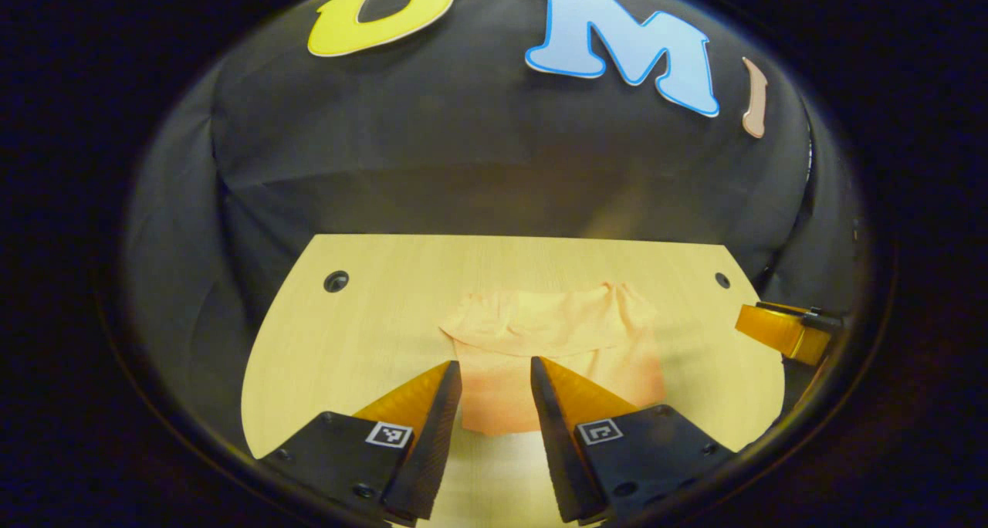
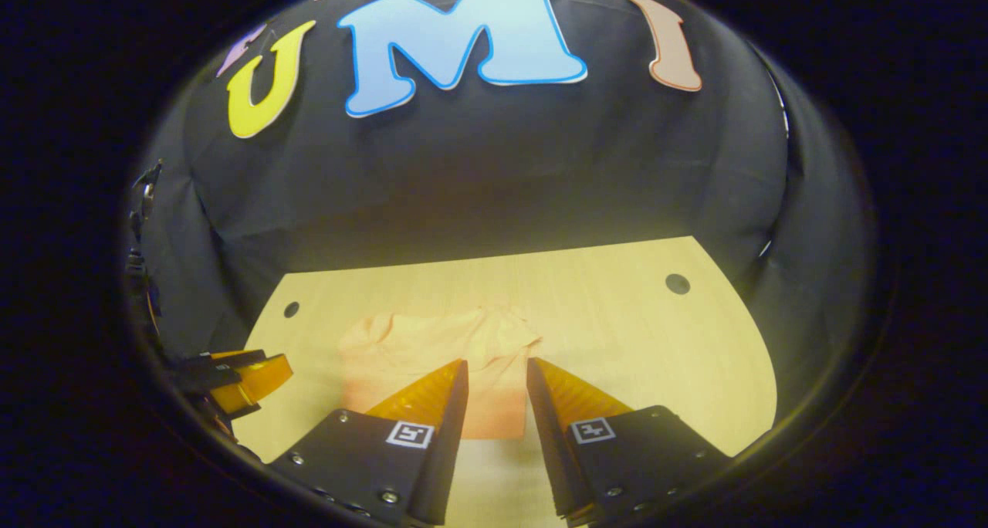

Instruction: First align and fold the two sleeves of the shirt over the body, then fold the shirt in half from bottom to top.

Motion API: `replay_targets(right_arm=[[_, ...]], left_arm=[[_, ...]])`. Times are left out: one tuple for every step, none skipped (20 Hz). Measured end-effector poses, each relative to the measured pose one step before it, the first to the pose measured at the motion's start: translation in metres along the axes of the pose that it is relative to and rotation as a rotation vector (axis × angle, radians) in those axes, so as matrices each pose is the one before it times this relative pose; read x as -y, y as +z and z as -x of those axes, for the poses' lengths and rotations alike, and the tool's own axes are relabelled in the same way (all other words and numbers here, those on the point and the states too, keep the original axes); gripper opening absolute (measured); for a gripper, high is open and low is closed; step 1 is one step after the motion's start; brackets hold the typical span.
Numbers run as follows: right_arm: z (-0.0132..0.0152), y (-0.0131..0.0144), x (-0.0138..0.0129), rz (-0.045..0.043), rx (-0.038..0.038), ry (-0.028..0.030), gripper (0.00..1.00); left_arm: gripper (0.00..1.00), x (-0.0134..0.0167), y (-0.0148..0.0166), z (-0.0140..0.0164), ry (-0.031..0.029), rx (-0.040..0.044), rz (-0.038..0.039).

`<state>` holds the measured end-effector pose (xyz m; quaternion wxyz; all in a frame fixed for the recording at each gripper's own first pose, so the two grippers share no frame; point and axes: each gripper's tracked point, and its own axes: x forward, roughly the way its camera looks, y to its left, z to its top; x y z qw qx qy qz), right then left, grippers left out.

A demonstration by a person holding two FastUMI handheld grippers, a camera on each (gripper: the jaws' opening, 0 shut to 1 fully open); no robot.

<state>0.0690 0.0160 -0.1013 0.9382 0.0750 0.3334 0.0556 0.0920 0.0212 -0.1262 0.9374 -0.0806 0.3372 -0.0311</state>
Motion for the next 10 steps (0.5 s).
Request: replay_targets(right_arm=[[0.01351, -0.00055, -0.00214, 0.00368, 0.01806, 0.00055, 0.5], [0.01165, -0.00069, -0.00225, 0.00365, 0.01607, 0.00476, 0.5], [0.01218, 0.00045, -0.00418, 0.00205, 0.01911, 0.00584, 0.5], [0.01304, 0.0014, -0.00418, 0.00398, 0.02432, 0.00538, 0.5], [0.01382, -0.00035, -0.00307, 0.01012, 0.02277, 0.00288, 0.5], [0.01188, -0.0013, -0.00234, 0.01107, 0.01985, 0.00052, 0.49], [0.01076, -0.00032, -0.00516, 0.01034, 0.01797, 0.00197, 0.49], [0.00947, 0.00134, -0.00407, 0.00695, 0.01853, 0.00232, 0.49], [0.00931, 0.00028, -0.00397, 0.00668, 0.01298, 0.00689, 0.49], [0.00707, 0.00071, -0.00365, 0.00498, 0.01052, 0.00459, 0.5]], left_arm=[[0.64, 0.00215, -0.0009, 0.0142, -0.00022, 0.01263, 0.00012], [0.64, 0.0008, -0.00047, 0.01389, -0.00043, 0.0118, -0.00046], [0.63, 0.00201, -0.00005, 0.01336, -0.00223, 0.01306, 0.00073], [0.64, 0.00023, 0.00133, 0.01379, -0.00109, 0.0202, 0.00027], [0.64, 0.00167, 0.00158, 0.01267, 0.00005, 0.02065, -0.00324], [0.63, 0.00175, 0.00235, 0.01065, 0.0041, 0.02131, -0.00508], [0.63, 0.00068, 0.00215, 0.00913, 0.00258, 0.01907, -0.00498], [0.63, 0.00014, 0.00054, 0.00883, 0.00041, 0.01422, -0.00112], [0.63, 0.00237, 0.00109, 0.00815, -0.00302, 0.0133, 0.0043], [0.64, 0.00228, 0.0018, 0.00752, -0.00303, 0.01603, 0.00388]])
